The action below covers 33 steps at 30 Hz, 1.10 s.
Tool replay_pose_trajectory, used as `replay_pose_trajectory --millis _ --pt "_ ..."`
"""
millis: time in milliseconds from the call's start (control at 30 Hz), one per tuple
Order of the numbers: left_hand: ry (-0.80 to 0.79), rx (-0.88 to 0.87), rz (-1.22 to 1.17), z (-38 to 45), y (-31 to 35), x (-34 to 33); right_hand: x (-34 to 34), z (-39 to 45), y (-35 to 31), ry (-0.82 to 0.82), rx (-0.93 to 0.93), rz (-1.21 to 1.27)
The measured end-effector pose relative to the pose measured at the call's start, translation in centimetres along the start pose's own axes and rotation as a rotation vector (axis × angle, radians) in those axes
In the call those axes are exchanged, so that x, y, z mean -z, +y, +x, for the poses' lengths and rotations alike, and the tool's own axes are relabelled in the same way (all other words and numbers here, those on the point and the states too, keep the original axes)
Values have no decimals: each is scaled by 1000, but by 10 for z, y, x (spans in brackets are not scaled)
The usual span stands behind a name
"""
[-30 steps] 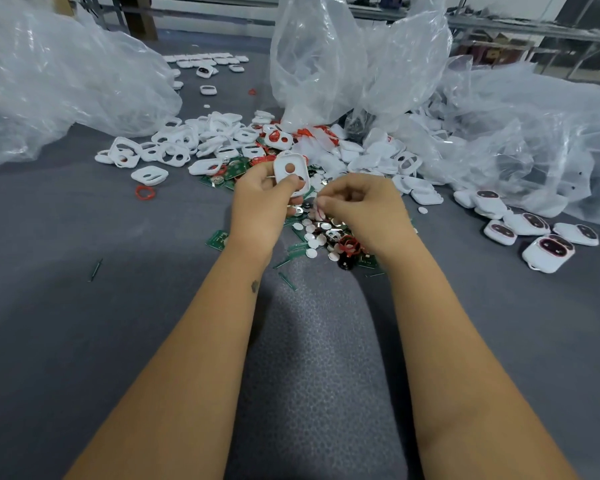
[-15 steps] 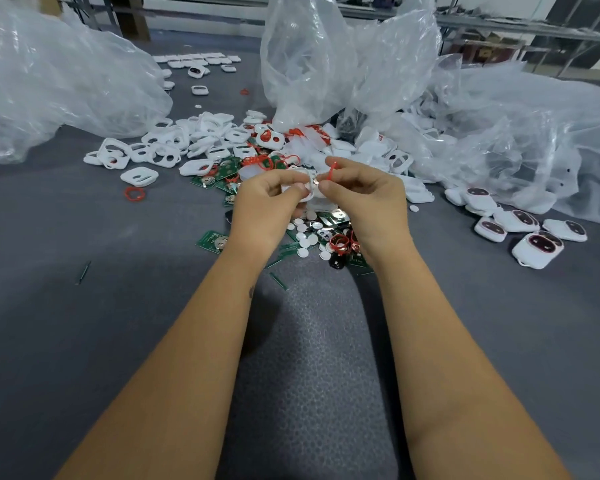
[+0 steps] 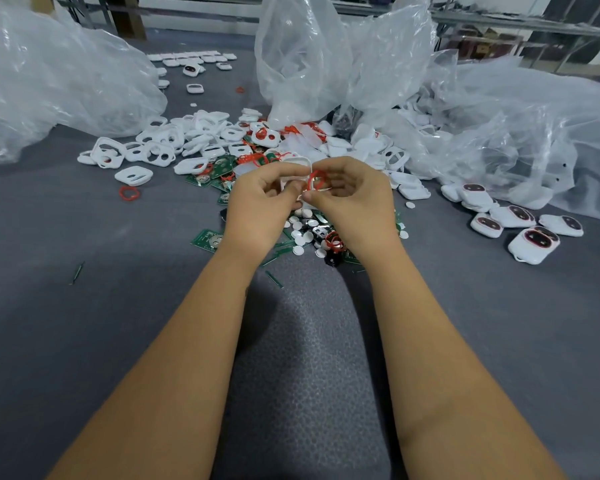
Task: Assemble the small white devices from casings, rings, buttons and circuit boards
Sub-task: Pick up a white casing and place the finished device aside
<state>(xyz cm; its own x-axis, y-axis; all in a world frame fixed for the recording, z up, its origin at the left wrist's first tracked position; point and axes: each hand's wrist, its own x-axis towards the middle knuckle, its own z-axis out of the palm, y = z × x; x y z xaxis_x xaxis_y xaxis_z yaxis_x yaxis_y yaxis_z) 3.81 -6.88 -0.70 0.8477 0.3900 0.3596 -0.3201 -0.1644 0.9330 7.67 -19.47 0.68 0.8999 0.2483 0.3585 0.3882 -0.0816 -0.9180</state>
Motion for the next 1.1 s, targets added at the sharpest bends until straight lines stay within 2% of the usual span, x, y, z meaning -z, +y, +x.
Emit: replay_pose_trajectory --millis 267,533,700,800,933,1100 --pt "-25 41 -2 0 2 0 -2 2 0 12 -24 4" --pt "-48 138 -124 0 6 3 -2 2 0 -16 -24 33" --pt "7 159 -197 1 3 3 -1 3 1 -2 -93 322" --pt "1 136 -235 2 2 4 -1 4 1 -55 -157 408" --pt "-5 106 -149 1 0 -1 -6 1 -1 -110 -178 385" --pt "93 198 -234 1 2 -4 -7 -1 -3 -109 -124 305"
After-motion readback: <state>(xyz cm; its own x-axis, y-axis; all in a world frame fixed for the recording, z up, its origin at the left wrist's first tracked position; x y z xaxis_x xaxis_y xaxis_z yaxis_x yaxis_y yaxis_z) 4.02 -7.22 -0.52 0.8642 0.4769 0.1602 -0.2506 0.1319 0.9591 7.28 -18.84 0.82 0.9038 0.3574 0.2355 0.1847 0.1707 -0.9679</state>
